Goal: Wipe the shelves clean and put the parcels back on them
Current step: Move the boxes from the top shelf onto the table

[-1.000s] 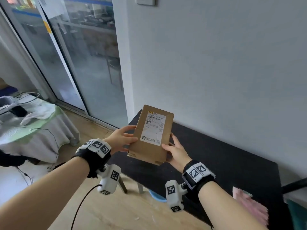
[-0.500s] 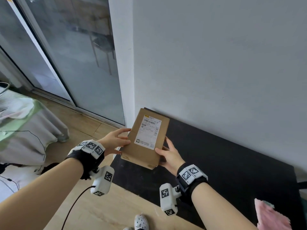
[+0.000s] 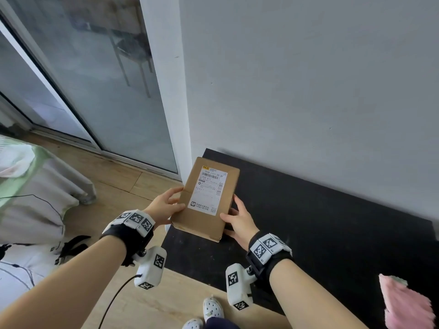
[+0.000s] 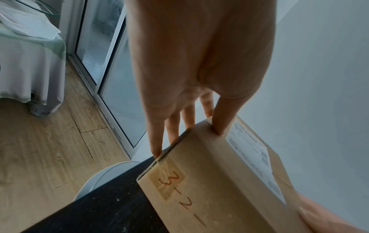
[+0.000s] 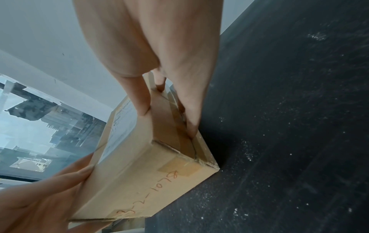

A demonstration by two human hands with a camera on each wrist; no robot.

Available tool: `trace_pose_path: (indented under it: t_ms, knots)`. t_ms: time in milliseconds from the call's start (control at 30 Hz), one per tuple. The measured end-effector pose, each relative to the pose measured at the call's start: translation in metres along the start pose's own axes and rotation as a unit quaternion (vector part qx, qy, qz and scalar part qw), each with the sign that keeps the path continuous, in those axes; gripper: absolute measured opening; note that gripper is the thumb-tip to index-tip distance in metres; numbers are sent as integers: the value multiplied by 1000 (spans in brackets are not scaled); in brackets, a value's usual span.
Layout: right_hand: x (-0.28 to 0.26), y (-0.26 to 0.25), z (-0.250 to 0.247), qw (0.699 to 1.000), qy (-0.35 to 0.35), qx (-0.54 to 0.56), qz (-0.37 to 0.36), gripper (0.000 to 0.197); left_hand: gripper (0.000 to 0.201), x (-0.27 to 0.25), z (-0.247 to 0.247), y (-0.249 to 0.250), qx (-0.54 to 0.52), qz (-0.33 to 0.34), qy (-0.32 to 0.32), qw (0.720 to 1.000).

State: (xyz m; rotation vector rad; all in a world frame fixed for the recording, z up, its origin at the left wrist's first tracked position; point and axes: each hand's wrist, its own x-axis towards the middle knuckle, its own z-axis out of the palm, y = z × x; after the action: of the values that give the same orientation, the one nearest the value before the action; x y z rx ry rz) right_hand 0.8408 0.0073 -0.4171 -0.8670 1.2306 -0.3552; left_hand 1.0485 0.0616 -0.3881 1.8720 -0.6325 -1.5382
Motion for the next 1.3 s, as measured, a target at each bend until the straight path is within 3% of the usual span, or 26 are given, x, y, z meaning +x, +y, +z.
trace_pose_path:
  t_ms: [167,267,333,467,567,867,1300]
  knots:
    - [-12,-4,1,999,27,-25,-3,68,54,-3,4,0,121,51,38,991]
    - [-34,-7,1,998,46,-42,-5,61,48,-13,9,8,138,73,62,986]
    - [-49,-7,-2,995,60,-81,-16,58,45,-20,12,14,204,98,78,971]
    - [-83,-3,-16,978,108,-173,-48,52,36,-33,33,27,428,167,59,886]
    - [-115,5,-38,959,143,-237,-53,50,30,-47,68,39,521,214,11,826]
    - [-228,40,-147,910,290,-291,-55,44,30,-123,240,68,664,299,-71,682]
    - [-442,107,-382,860,412,-296,-59,41,28,-289,549,56,679,455,-111,566]
